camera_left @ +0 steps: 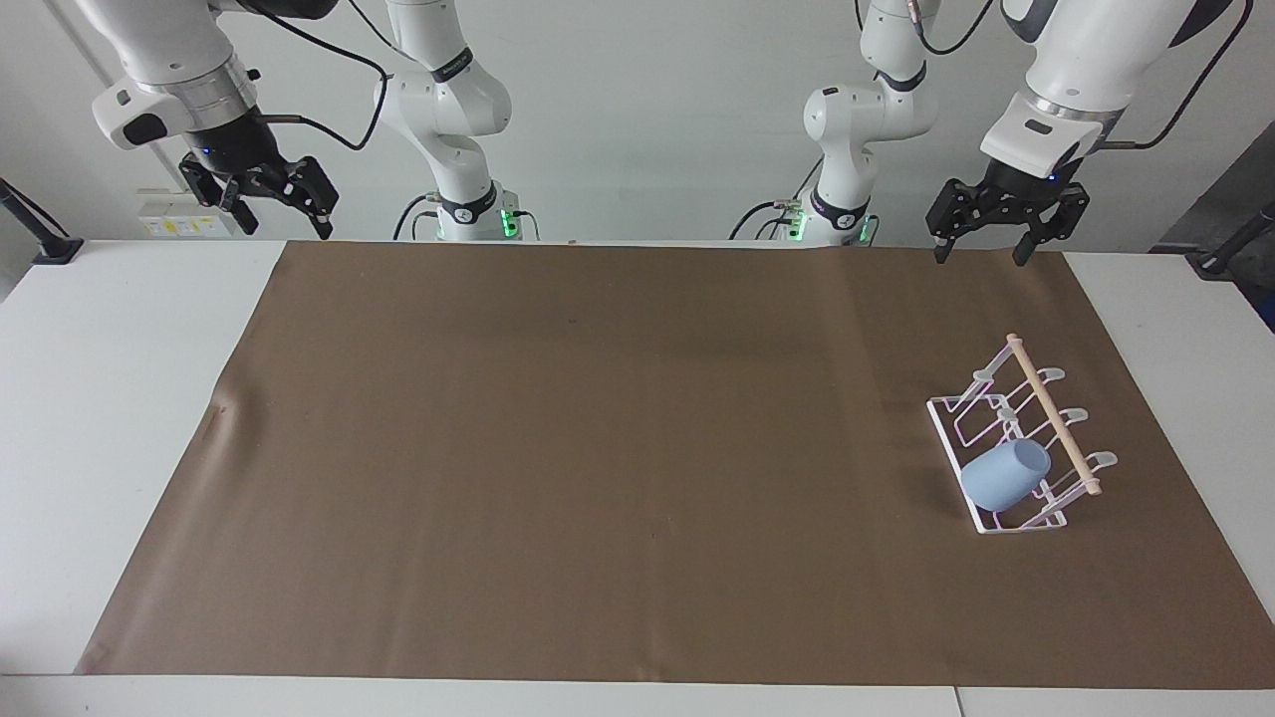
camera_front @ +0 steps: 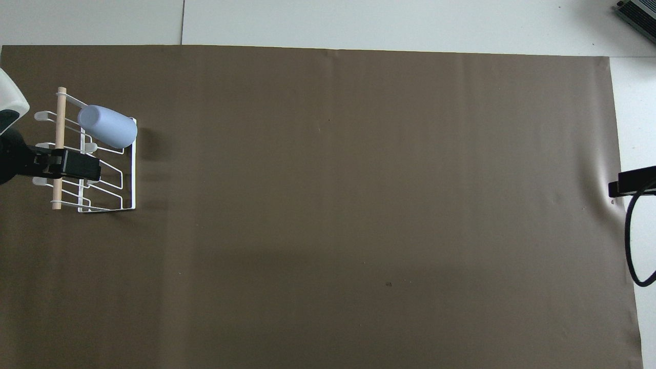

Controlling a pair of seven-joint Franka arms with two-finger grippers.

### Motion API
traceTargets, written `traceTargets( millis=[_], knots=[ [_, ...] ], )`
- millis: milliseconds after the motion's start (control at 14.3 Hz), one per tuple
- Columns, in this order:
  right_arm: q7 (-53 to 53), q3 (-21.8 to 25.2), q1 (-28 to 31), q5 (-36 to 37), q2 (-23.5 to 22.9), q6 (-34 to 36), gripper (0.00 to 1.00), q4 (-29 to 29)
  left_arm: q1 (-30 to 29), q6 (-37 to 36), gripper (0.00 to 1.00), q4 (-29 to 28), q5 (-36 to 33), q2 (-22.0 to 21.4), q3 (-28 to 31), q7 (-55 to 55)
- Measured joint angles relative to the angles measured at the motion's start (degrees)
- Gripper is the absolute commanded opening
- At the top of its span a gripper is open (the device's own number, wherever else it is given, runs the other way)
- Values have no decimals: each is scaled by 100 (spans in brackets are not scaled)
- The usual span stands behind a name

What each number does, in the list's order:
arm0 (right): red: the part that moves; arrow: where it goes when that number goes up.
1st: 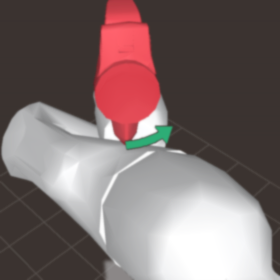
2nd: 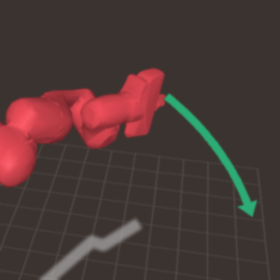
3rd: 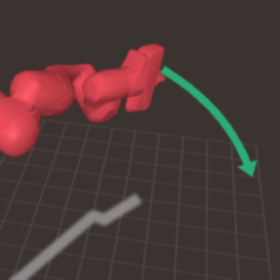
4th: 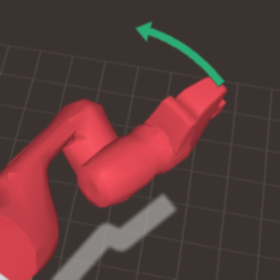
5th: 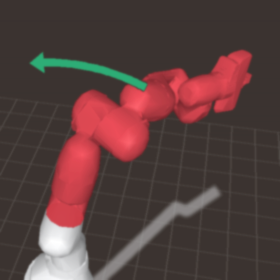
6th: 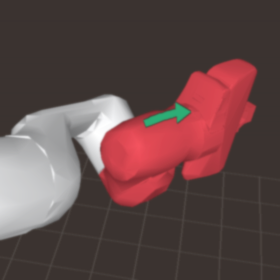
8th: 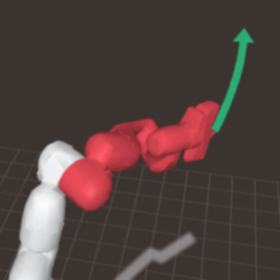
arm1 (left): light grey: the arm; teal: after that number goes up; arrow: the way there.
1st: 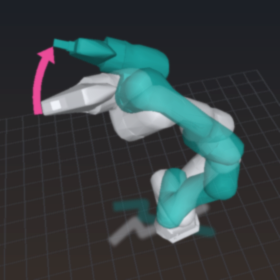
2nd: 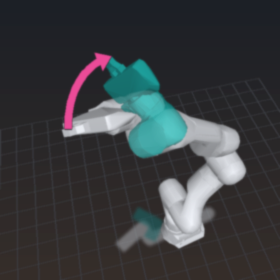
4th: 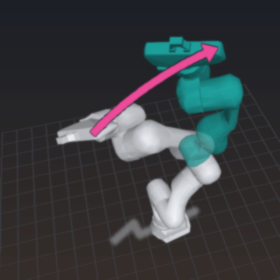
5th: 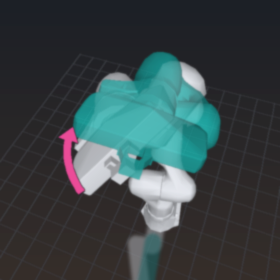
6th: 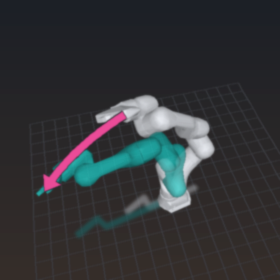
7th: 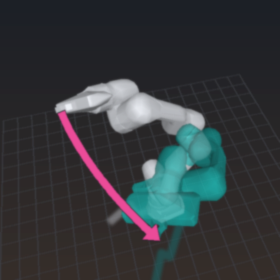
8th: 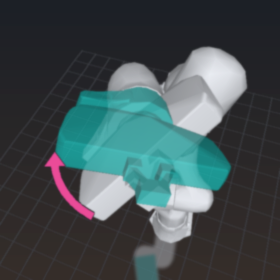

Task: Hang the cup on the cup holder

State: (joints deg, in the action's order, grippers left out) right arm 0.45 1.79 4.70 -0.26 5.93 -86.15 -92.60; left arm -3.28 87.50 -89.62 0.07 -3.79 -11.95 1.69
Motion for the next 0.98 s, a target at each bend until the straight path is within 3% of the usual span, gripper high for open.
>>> traceTargets(
  millis=[490,770,980],
  knots=[
    [0,0,0,0,14,0,100,0,82,-931,100,742,49,340,70,-50],
    [0,0,0,0,14,0,100,0,848,-958,100,806,66,311,805,-163],
    [0,0,0,0,14,0,100,0,916,-963,100,805,70,288,970,-499]
  ],
)
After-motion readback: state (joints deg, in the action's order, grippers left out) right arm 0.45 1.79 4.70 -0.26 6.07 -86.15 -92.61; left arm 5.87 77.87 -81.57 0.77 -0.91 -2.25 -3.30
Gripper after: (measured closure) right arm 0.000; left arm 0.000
